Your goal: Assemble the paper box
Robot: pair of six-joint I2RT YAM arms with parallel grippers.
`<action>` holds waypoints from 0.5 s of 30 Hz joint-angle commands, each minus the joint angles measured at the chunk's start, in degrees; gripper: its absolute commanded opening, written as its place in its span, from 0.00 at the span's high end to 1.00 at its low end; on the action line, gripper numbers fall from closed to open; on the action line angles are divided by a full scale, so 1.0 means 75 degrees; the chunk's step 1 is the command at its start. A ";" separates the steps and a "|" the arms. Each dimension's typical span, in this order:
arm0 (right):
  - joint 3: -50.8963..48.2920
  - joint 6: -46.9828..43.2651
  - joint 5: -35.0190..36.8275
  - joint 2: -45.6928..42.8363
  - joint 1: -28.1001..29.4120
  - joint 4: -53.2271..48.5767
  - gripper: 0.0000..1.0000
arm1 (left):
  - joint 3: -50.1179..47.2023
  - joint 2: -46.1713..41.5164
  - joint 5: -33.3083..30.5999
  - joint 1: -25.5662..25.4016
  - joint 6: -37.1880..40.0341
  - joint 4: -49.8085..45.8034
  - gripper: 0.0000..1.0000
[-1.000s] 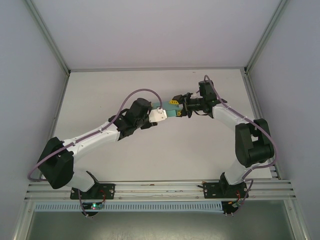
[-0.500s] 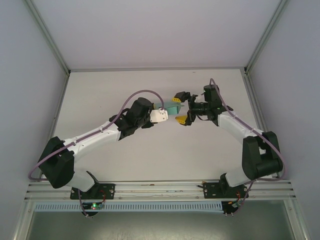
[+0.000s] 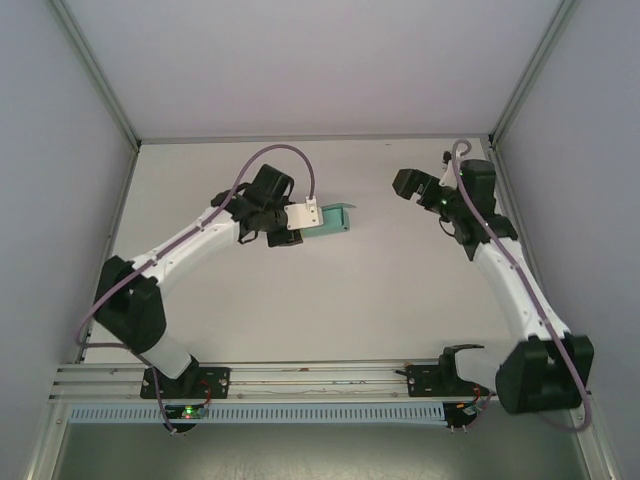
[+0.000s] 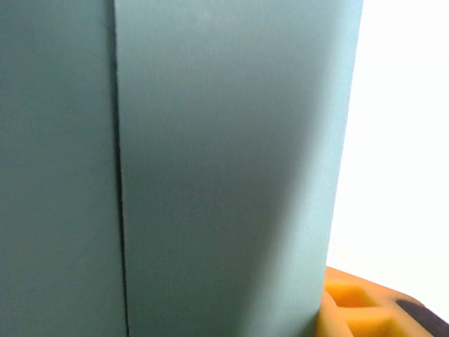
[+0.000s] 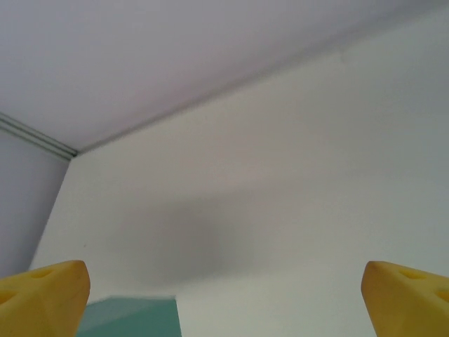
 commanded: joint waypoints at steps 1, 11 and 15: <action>-0.0773 -0.2084 -0.0400 -0.0271 0.0046 0.1161 0.01 | 0.0598 0.0678 0.0980 0.0084 0.0104 -0.1888 0.68; -0.0154 -0.4093 -0.1522 0.0607 0.1145 -0.0445 0.01 | 0.1331 0.1961 0.1446 0.0238 -0.0089 -0.2833 0.67; 0.0337 -0.4538 -0.1470 0.1470 0.1548 -0.0997 0.08 | 0.1610 0.2288 0.1551 0.0369 -0.0173 -0.3115 0.67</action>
